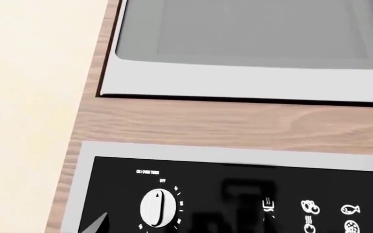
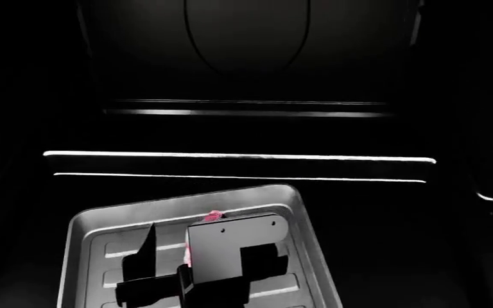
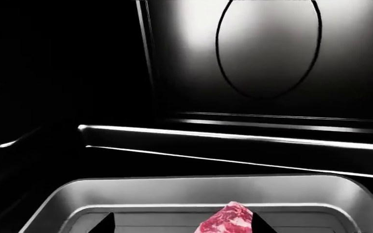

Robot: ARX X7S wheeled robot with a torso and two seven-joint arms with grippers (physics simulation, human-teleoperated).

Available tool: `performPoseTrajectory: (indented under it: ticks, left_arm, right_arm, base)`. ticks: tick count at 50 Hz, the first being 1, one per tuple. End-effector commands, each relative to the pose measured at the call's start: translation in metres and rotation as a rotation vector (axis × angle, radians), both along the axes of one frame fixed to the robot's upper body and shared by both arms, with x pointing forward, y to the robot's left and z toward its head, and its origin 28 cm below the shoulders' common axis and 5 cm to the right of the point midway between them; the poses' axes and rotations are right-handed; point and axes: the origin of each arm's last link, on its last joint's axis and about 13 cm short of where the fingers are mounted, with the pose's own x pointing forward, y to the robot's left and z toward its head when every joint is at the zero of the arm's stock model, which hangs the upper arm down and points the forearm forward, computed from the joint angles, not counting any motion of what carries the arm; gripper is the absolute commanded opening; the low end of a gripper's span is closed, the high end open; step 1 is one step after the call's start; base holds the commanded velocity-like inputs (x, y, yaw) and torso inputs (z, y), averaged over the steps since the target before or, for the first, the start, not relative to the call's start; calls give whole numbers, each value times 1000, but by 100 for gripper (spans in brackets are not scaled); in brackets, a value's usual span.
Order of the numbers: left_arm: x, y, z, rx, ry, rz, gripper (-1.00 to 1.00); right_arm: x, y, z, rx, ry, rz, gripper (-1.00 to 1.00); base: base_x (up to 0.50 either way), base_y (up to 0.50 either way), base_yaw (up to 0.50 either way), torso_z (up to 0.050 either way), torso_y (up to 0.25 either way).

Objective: Pick the steak from the oven and place it on the plate on the counter.

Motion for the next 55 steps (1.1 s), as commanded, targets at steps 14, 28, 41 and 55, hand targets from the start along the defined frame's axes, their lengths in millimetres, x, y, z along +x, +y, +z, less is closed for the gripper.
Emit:
performPoseTrajectory:
  ticks: [14, 28, 41, 55]
  left_arm:
    - [0, -1, -2, 3, 3, -4, 100]
    - [-1, -1, 1, 1, -7, -4, 100]
    - [-2, -1, 3, -4, -15, -9, 100]
    - [-4, -1, 6, -7, -24, -11, 100]
  right_arm:
    - [6, -2, -13, -53, 55, -131, 100]
    - [2, 0, -1, -76, 78, -141, 100]
    - [-2, 6, 8, -156, 163, -100, 100]
    - [0, 4, 10, -129, 306, -167, 100]
  base:
    - [0, 0, 0, 0, 0]
    - [0, 0, 0, 0, 0]
    - [0, 0, 0, 0, 0]
    - [0, 0, 0, 0, 0]
